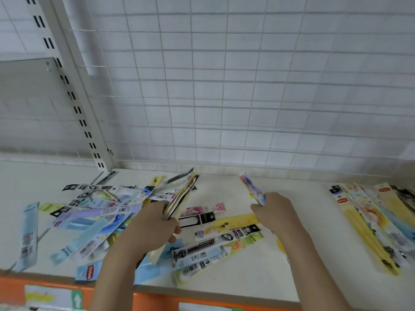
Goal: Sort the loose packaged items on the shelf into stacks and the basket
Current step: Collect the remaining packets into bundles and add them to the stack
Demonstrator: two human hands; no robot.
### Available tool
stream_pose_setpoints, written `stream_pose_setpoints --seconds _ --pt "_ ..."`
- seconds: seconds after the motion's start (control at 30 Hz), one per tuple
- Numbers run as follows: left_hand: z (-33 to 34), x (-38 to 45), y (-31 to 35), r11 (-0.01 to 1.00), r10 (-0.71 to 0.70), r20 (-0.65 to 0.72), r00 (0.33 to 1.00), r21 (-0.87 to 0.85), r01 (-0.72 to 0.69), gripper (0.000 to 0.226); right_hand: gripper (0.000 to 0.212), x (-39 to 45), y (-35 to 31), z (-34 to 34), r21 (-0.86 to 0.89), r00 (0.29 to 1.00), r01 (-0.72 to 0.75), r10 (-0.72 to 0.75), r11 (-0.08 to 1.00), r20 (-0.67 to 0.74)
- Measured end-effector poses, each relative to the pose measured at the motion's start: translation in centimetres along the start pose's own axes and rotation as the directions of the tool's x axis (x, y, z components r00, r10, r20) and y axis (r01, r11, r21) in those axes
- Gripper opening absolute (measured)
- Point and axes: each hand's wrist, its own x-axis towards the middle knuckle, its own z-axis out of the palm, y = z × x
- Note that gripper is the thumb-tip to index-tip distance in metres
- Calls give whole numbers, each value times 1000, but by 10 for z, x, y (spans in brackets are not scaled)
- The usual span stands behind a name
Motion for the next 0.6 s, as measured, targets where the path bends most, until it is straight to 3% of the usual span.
stream_pose_setpoints --seconds 0.1,0.17,0.3,0.47,0.6 --pt "-5 5 -1 999 31 66 997 10 -32 24 19 -6 -3 4 -105 1000 -21 20 994 -6" --pt "-9 9 -2 998 56 33 998 -26 -55 11 24 -11 -4 7 -129 999 -41 42 991 2" --pt "-15 12 -1 995 62 -102 993 -74 -70 21 34 -16 -6 12 -49 994 -107 107 993 1" --pt "-26 18 -9 989 65 -220 973 -116 -92 34 23 -17 -8 12 22 990 -138 138 990 -18" --pt "-30 18 -14 977 92 -242 966 -165 -134 28 18 -18 -8 11 61 991 -130 132 990 -35"
